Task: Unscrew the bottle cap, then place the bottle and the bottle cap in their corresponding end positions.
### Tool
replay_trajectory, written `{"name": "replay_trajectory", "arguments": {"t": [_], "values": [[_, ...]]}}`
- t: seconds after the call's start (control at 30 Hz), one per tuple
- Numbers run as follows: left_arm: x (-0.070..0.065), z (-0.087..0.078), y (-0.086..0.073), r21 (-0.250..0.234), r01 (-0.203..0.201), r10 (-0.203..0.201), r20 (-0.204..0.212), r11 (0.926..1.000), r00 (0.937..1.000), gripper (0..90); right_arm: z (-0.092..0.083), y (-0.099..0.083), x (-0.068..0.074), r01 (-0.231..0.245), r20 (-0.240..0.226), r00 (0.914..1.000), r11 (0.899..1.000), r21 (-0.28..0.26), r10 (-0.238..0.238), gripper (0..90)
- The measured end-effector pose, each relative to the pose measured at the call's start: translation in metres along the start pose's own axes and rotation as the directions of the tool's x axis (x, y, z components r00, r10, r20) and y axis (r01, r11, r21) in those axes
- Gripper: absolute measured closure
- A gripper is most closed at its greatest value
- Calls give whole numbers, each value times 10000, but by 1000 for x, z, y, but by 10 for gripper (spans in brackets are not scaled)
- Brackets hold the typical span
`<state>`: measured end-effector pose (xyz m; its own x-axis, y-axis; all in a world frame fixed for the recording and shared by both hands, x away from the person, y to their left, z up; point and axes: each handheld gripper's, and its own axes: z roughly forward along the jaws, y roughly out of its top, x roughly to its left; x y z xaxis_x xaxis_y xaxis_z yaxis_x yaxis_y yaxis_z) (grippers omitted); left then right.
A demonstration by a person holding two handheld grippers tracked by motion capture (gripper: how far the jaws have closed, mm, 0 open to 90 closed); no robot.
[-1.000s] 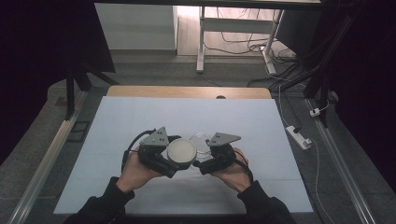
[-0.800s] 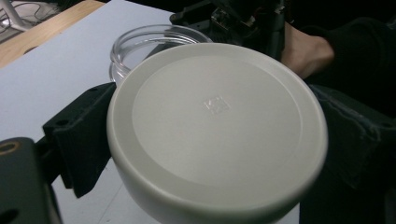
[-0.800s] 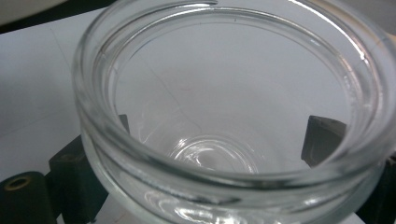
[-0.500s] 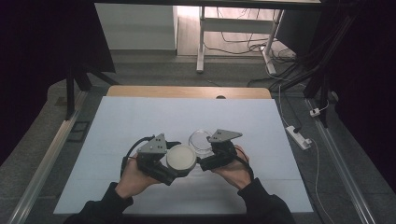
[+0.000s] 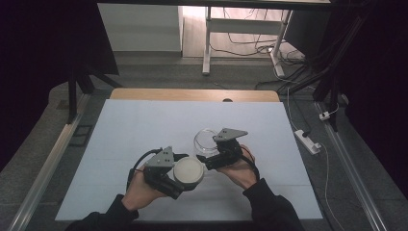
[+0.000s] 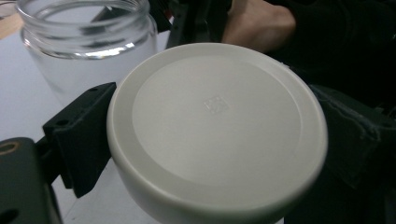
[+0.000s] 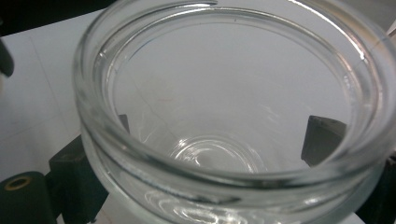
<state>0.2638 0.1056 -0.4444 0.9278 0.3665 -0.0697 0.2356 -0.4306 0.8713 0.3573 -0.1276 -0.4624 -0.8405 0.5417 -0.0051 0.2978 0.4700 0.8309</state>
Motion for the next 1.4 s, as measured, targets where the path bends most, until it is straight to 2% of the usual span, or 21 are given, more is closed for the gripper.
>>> {"name": "replay_trajectory", "arguments": {"t": [0.63,1.0,1.4], "values": [[3,18,-14,83,84,-84,37,9999,10000,81,15,6,-16,-143,222,9997,9998,171,139,68],[9,31,-22,173,-73,71,117,9998,9999,81,28,10,-22,-158,339,9993,9995,258,149,68],[18,51,-33,476,-179,179,0,9987,9998,81,42,14,-33,-234,638,9977,9994,248,217,68]]}}
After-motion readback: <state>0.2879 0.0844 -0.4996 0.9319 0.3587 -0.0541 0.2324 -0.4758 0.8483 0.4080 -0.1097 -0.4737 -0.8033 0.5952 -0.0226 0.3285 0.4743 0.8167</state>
